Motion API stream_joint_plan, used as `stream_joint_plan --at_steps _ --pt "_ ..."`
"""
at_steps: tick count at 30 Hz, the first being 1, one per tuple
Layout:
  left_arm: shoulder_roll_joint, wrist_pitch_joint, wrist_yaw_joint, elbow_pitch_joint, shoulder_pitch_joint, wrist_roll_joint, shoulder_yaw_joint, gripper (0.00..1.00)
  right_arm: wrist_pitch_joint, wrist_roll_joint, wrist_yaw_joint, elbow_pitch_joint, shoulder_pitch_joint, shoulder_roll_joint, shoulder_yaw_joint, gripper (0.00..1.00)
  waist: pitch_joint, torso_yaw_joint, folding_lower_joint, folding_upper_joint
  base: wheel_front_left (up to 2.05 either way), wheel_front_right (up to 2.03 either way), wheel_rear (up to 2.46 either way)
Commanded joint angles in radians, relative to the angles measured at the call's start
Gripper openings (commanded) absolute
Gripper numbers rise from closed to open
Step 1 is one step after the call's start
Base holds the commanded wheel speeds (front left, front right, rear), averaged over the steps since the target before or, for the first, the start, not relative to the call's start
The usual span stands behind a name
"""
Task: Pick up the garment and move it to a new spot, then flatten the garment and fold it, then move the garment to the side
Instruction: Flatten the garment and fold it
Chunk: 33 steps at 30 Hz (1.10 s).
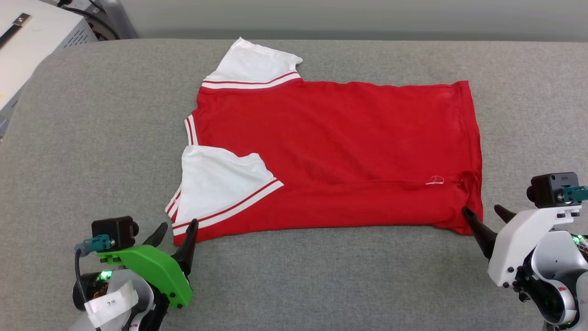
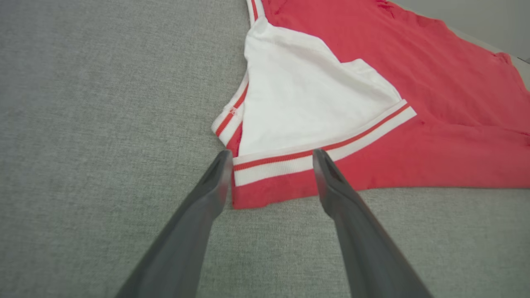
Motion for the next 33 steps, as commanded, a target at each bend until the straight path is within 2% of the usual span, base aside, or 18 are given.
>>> stream_joint_plan --at_steps 1,10,14,17,18,19,20,28,33 --pt "0.013 0.015 0.016 -0.011 0.015 -0.003 -0.001 1.0 0.001 -0.007 -0.008 -0.011 0.011 0.002 -0.004 1.0 0.011 -0.008 0.0 0.012 0.0 0.0 0.0" --pt "0.037 0.112 0.107 0.045 -0.029 0.039 -0.033 1.0 -0.009 -0.01 -0.008 -0.034 0.001 0.016 0.005 1.0 0.06 -0.036 0.0 0.012 0.0 0.0 0.0" --pt "0.026 0.118 0.112 0.083 -0.048 0.035 -0.031 1.0 -0.013 -0.011 -0.008 -0.037 -0.002 0.012 0.005 1.0 0.083 -0.047 0.0 0.012 0.0 0.0 0.0" --pt "0.019 0.147 0.095 0.122 -0.045 0.024 -0.049 1.0 -0.016 -0.012 -0.008 -0.038 -0.005 0.011 0.004 1.0 0.093 -0.052 0.0 0.012 0.0 0.0 0.0" --pt "0.017 0.164 0.086 0.136 -0.043 0.02 -0.061 0.43 -0.017 -0.012 -0.008 -0.039 -0.006 0.012 0.003 1.0 0.096 -0.053 0.0 0.012 0.0 0.0 0.0" --pt "0.014 0.175 0.076 0.145 -0.041 0.016 -0.068 0.12 -0.017 -0.013 -0.008 -0.04 -0.006 0.012 0.002 1.0 0.096 -0.053 0.0 0.012 0.0 0.0 0.0" --pt "0.012 0.184 0.063 0.155 -0.04 0.012 -0.077 0.0 -0.018 -0.014 -0.008 -0.039 -0.007 0.012 0.001 1.0 0.096 -0.053 0.0 0.012 0.0 0.0 0.0" --pt "-0.009 0.12 -0.005 0.141 -0.049 0.019 -0.085 0.0 -0.009 -0.034 -0.008 -0.032 -0.02 0.003 -0.01 1.0 0.055 -0.021 0.0 0.012 0.0 0.0 0.0" --pt "0.001 0.092 0.0 0.051 -0.061 0.041 -0.08 0.0 0.008 -0.073 -0.008 0.029 -0.029 -0.001 -0.034 1.0 0.037 0.011 0.0 0.012 0.0 0.0 0.0"
